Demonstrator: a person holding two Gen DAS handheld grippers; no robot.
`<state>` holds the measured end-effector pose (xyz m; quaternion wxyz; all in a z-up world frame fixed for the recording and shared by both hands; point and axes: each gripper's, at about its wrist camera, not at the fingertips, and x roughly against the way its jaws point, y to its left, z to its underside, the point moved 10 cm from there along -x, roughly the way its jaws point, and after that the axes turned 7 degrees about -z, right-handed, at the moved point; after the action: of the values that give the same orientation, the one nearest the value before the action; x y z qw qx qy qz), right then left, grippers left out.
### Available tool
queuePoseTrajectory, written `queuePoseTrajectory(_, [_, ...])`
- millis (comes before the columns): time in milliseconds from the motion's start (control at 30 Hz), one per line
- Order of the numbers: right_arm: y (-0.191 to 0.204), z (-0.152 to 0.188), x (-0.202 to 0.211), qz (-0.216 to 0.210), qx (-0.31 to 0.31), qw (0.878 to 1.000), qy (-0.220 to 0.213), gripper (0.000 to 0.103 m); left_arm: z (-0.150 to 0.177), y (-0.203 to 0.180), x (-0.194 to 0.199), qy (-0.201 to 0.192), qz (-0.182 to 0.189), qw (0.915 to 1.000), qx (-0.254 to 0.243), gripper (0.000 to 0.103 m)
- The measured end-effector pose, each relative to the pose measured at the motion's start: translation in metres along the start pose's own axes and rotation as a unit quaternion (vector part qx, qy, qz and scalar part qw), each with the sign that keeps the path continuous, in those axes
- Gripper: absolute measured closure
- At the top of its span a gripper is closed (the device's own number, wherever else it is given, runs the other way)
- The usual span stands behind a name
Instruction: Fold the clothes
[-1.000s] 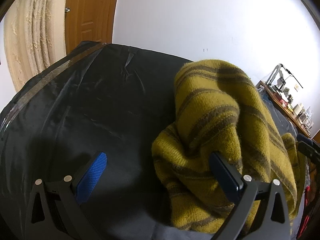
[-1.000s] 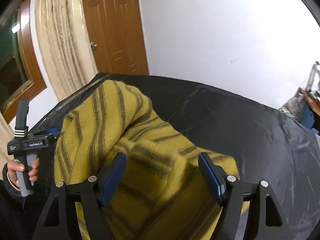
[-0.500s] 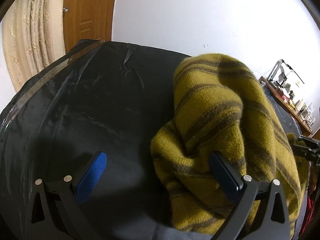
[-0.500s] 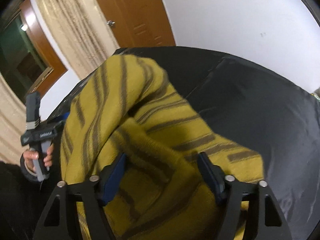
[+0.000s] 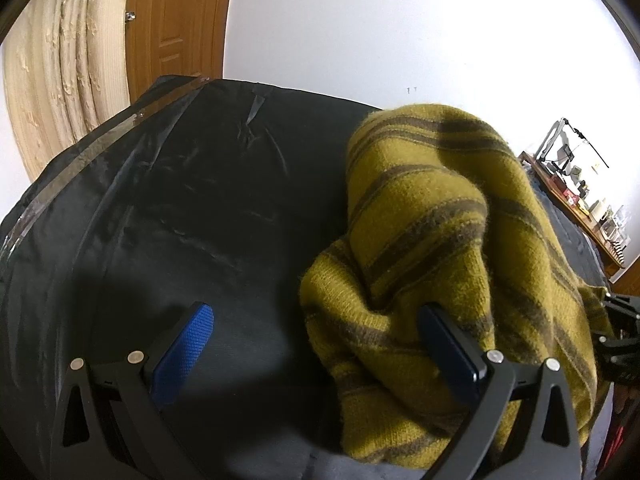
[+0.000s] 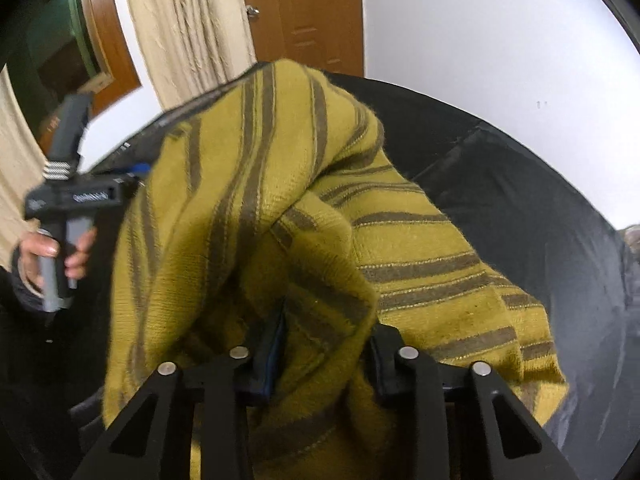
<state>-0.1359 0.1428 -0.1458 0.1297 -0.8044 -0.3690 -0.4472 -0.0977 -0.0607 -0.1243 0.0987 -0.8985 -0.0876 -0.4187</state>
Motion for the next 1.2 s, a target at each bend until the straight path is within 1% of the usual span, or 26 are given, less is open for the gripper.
queuePoseTrajectory(67, [0.001,0.000,0.005,0.043,-0.006,0.999,-0.006,0.078,-0.002,0.002,-0.001,0.001,0.000,1.0000,0.001,0.000])
queuePoseTrajectory(167, [0.003,0.000,0.015,0.113,-0.012,0.993,-0.017,0.080,-0.003,0.002,0.000,-0.001,0.001,1.0000,0.001,0.000])
queuePoseTrajectory(200, [0.004,0.000,0.021,0.148,-0.002,0.989,-0.022,0.080,-0.002,0.002,0.000,-0.001,0.002,1.0000,0.001,0.000])
queuePoseTrajectory(233, [0.006,-0.001,0.028,0.193,0.019,0.981,-0.028,0.080,-0.002,0.002,0.001,-0.002,0.002,1.0000,0.001,0.000])
queuePoseTrajectory(267, [0.009,-0.003,0.036,0.240,0.043,0.969,-0.034,0.080,-0.002,0.002,0.001,-0.002,0.003,1.0000,0.002,0.000])
queuePoseTrajectory(300, [0.012,-0.004,0.044,0.287,0.066,0.955,-0.040,0.080,-0.003,0.002,0.002,-0.003,0.003,1.0000,0.002,0.000])
queuePoseTrajectory(400, [0.020,-0.009,0.071,0.392,0.105,0.911,-0.070,0.082,-0.004,0.003,0.003,-0.006,0.004,1.0000,0.005,0.000])
queuePoseTrajectory(433, [0.024,-0.011,0.084,0.436,0.124,0.887,-0.085,0.083,-0.005,0.004,0.003,-0.008,0.005,0.9999,0.006,0.000])
queuePoseTrajectory(500, [0.034,-0.016,0.113,0.520,0.160,0.831,-0.117,0.085,-0.006,0.005,0.005,-0.010,0.006,0.9999,0.008,0.000])
queuePoseTrajectory(600, [0.047,-0.018,0.159,0.600,0.173,0.764,-0.163,0.085,-0.007,0.002,0.010,-0.016,0.010,0.9998,0.007,0.000])
queuePoseTrajectory(633, [0.050,-0.017,0.171,0.615,0.170,0.749,-0.175,0.085,-0.007,0.002,0.011,-0.018,0.012,0.9997,0.006,0.000])
queuePoseTrajectory(700, [0.053,-0.016,0.195,0.637,0.158,0.728,-0.199,0.085,-0.008,0.000,0.015,-0.023,0.015,0.9996,0.004,0.000])
queuePoseTrajectory(800, [0.059,-0.011,0.218,0.650,0.147,0.712,-0.221,0.085,-0.010,-0.002,0.023,-0.029,0.021,0.9994,0.001,0.000])
queuePoseTrajectory(867, [0.063,-0.006,0.224,0.659,0.149,0.702,-0.225,0.085,-0.013,-0.003,0.028,-0.031,0.029,0.9991,0.000,0.000])
queuePoseTrajectory(967, [0.062,0.009,0.224,0.663,0.138,0.702,-0.220,0.085,-0.024,0.000,0.037,-0.045,0.035,0.9984,-0.005,0.000])
queuePoseTrajectory(1067, [0.046,0.037,0.226,0.653,0.085,0.722,-0.213,0.085,-0.039,-0.002,0.048,-0.060,0.043,0.9971,-0.018,0.000])
queuePoseTrajectory(1200, [0.014,0.083,0.229,0.642,0.005,0.742,-0.193,0.085,-0.053,-0.017,0.052,-0.055,0.065,0.9954,-0.045,0.000])
